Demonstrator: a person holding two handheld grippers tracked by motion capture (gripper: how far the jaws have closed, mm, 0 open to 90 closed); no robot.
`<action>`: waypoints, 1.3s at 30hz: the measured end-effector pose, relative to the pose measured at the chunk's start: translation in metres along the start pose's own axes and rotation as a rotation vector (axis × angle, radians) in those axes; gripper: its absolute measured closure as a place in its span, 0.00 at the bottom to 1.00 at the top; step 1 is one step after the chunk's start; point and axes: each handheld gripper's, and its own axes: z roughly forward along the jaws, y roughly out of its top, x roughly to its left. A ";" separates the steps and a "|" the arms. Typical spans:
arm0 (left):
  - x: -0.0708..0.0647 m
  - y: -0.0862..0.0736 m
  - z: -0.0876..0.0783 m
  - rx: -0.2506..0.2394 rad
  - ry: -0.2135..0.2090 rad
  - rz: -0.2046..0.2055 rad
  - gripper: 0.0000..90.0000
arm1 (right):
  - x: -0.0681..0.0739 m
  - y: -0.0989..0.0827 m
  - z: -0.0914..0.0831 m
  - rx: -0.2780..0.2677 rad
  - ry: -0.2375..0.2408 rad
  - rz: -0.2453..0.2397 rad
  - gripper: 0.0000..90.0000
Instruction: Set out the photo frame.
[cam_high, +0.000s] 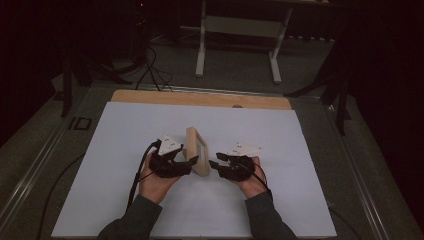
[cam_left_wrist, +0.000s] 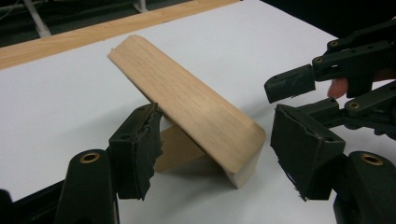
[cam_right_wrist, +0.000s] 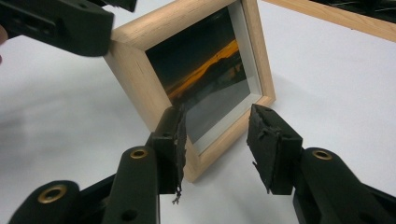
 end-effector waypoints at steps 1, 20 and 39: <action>0.000 0.000 0.003 0.003 0.002 -0.006 0.34 | 0.000 0.000 0.000 -0.001 0.000 0.002 0.63; -0.002 0.000 0.033 0.054 0.055 -0.068 0.31 | -0.006 0.005 -0.010 -0.036 -0.011 0.017 0.62; -0.003 0.002 0.036 0.074 0.061 -0.095 0.48 | -0.009 0.006 -0.013 -0.046 -0.015 0.023 0.61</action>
